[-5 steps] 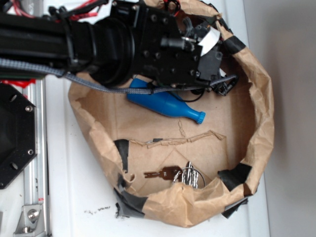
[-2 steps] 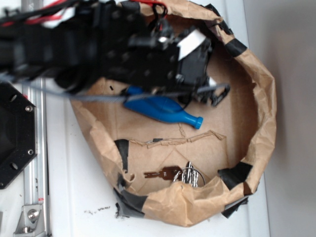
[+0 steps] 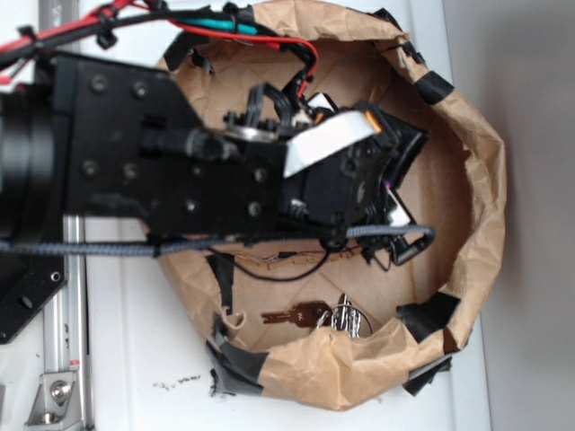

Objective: Grab the black box.

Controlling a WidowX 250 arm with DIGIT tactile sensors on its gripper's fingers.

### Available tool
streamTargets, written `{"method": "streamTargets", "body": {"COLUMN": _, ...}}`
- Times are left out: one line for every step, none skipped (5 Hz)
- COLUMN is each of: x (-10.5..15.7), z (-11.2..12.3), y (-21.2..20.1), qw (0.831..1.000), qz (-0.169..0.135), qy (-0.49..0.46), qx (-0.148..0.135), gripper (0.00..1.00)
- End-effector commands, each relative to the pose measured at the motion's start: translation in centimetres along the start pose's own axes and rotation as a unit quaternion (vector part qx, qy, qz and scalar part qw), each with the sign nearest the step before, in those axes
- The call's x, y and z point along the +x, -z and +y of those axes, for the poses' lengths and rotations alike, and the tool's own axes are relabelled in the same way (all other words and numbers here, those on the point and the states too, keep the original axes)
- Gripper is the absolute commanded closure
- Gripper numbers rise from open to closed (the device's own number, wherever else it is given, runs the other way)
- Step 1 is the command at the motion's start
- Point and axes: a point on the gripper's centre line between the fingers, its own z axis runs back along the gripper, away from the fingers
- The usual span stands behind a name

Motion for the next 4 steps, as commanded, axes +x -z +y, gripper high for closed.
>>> {"method": "streamTargets", "body": {"x": 1.6, "z": 0.1, "y": -0.7, "qw": 0.999, "qz": -0.008, "qy": 0.032, "qx": -0.023, "gripper": 1.00}}
{"method": "streamTargets", "body": {"x": 1.6, "z": -1.9, "y": -2.4, "qw": 0.985, "qz": 0.083, "qy": 0.118, "qx": -0.090, "gripper": 1.00}}
{"method": "streamTargets", "body": {"x": 0.8, "z": -1.3, "y": -5.9, "qw": 0.963, "qz": 0.201, "qy": 0.143, "qx": -0.109, "gripper": 1.00}}
{"method": "streamTargets", "body": {"x": 0.3, "z": 1.5, "y": -7.3, "qw": 0.951, "qz": 0.266, "qy": 0.132, "qx": -0.084, "gripper": 1.00}}
